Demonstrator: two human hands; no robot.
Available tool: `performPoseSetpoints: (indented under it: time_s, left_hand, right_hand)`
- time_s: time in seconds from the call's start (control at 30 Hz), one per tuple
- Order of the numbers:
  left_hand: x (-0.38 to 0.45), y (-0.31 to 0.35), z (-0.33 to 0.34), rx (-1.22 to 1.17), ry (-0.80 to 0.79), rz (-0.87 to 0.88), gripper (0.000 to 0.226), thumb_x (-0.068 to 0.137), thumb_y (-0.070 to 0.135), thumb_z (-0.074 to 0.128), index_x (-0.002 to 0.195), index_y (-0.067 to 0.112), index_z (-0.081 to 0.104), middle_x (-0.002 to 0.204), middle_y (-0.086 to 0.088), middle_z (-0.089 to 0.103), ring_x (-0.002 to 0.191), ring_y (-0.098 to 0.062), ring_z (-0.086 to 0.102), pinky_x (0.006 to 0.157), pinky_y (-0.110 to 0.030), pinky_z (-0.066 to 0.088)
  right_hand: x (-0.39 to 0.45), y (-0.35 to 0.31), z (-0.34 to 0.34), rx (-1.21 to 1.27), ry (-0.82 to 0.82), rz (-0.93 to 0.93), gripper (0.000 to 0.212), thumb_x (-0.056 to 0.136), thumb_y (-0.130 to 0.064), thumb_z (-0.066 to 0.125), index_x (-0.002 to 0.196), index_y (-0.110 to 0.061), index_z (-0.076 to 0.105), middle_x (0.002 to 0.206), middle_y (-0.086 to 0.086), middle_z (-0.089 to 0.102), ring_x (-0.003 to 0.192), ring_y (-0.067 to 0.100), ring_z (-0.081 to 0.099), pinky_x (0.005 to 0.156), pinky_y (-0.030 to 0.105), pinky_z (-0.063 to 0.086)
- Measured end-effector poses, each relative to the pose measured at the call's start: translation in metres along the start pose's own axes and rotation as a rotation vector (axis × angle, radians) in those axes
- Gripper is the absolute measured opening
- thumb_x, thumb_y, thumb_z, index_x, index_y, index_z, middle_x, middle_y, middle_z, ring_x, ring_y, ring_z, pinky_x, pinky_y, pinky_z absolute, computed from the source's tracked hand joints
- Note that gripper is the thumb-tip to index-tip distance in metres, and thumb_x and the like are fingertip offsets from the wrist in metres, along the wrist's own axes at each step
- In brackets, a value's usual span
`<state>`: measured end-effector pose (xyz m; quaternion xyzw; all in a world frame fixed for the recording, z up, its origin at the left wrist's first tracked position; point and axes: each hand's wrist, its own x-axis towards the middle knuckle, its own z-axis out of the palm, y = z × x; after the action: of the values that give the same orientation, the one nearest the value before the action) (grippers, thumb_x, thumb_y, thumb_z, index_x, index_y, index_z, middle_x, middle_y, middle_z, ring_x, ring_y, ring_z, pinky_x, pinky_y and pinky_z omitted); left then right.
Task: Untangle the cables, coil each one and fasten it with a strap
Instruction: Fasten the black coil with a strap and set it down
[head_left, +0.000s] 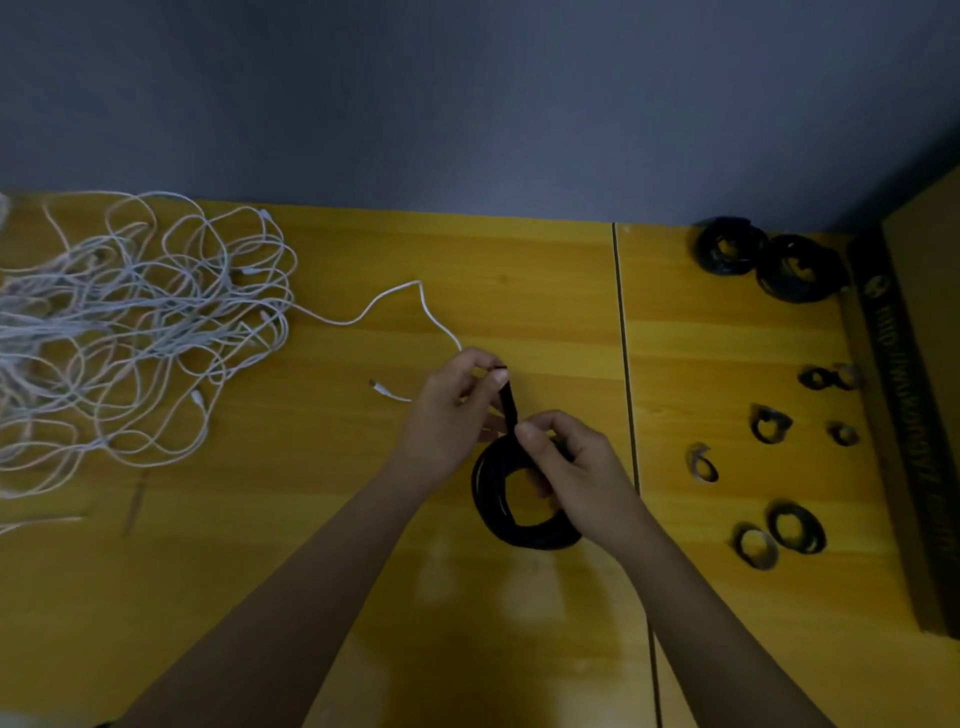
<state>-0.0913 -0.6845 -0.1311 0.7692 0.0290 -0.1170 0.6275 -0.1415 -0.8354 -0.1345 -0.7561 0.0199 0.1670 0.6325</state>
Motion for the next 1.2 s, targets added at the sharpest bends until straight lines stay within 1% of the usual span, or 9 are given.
performPoseSetpoints:
  time_s: [0.1,0.23,0.43,0.63,0.77,0.87,0.97,1.07,1.2]
  left_hand:
    - [0.001,-0.008,-0.005,0.073,-0.033,0.03,0.017,0.099,0.022,0.049,0.085,0.03,0.052,0.071,0.004,0.065,0.057,-0.013,0.067,0.048,-0.025,0.052]
    - [0.0,-0.015,-0.011,0.132,-0.085,0.04,0.017,0.101,0.019,0.045,0.086,0.026,0.048,0.058,0.017,0.058,0.044,0.0,0.053,0.042,-0.014,0.038]
    - [0.002,-0.009,-0.024,0.069,-0.062,-0.074,0.012,0.1,0.023,0.046,0.09,0.028,0.049,0.059,0.02,0.062,0.049,-0.007,0.063,0.045,-0.019,0.047]
    - [0.005,-0.009,-0.029,0.076,-0.1,-0.074,0.009,0.099,0.022,0.049,0.091,0.021,0.053,0.067,-0.001,0.067,0.053,-0.013,0.064,0.048,-0.027,0.049]
    - [0.001,-0.015,-0.031,-0.02,-0.109,-0.138,0.011,0.097,0.022,0.054,0.098,0.012,0.057,0.074,-0.013,0.072,0.065,-0.024,0.071,0.06,-0.033,0.058]
    - [0.001,-0.016,-0.038,-0.11,-0.131,-0.228,0.008,0.093,0.022,0.059,0.1,0.017,0.063,0.083,-0.008,0.074,0.077,-0.023,0.072,0.072,-0.036,0.059]
    - [-0.002,-0.017,-0.043,-0.242,-0.225,-0.325,0.021,0.087,0.019,0.064,0.108,0.018,0.065,0.098,-0.004,0.074,0.093,-0.02,0.07,0.084,-0.035,0.057]
    - [-0.004,-0.015,-0.045,-0.286,-0.272,-0.323,0.021,0.087,0.012,0.065,0.106,0.019,0.068,0.101,-0.003,0.074,0.093,-0.019,0.07,0.081,-0.029,0.056]
    - [-0.005,-0.017,-0.042,-0.267,-0.219,-0.266,0.027,0.091,0.009,0.061,0.094,0.033,0.075,0.097,-0.003,0.074,0.092,-0.026,0.069,0.08,-0.033,0.058]
  right_hand:
    - [0.007,0.007,0.006,0.002,0.012,0.034,0.029,0.088,-0.052,0.05,0.087,-0.026,0.062,0.052,-0.008,0.05,0.046,0.005,0.046,0.048,0.015,0.037]
    - [0.011,0.007,0.011,0.01,0.021,0.041,0.033,0.087,-0.055,0.046,0.087,-0.03,0.068,0.049,-0.01,0.05,0.045,0.004,0.045,0.047,0.015,0.036]
    - [0.019,0.0,0.017,-0.022,-0.008,0.068,0.034,0.087,-0.056,0.045,0.071,-0.032,0.064,0.046,-0.005,0.046,0.042,0.006,0.043,0.048,0.017,0.036]
    - [0.031,0.002,0.024,-0.067,0.054,0.047,0.039,0.088,-0.055,0.041,0.076,-0.022,0.061,0.049,-0.013,0.052,0.046,0.002,0.046,0.052,0.018,0.037]
    - [0.036,0.01,0.031,-0.009,0.074,0.048,0.034,0.092,-0.047,0.043,0.087,-0.015,0.054,0.055,-0.016,0.06,0.048,0.0,0.052,0.049,0.011,0.036]
    - [0.036,0.014,0.034,-0.012,0.082,0.037,0.033,0.093,-0.049,0.041,0.088,-0.019,0.053,0.054,-0.014,0.058,0.044,0.004,0.044,0.045,0.017,0.034]
    - [0.036,0.016,0.035,-0.055,0.124,0.025,0.029,0.091,-0.054,0.039,0.088,-0.028,0.051,0.054,-0.009,0.056,0.047,0.009,0.046,0.047,0.026,0.036]
    - [0.037,0.012,0.033,-0.096,0.125,0.007,0.025,0.093,-0.053,0.035,0.098,-0.035,0.051,0.063,-0.007,0.06,0.056,0.013,0.055,0.054,0.037,0.044]
    - [0.032,0.014,0.031,-0.055,0.109,-0.084,0.026,0.1,-0.041,0.031,0.12,-0.034,0.046,0.081,-0.023,0.063,0.072,-0.003,0.061,0.058,0.014,0.045]
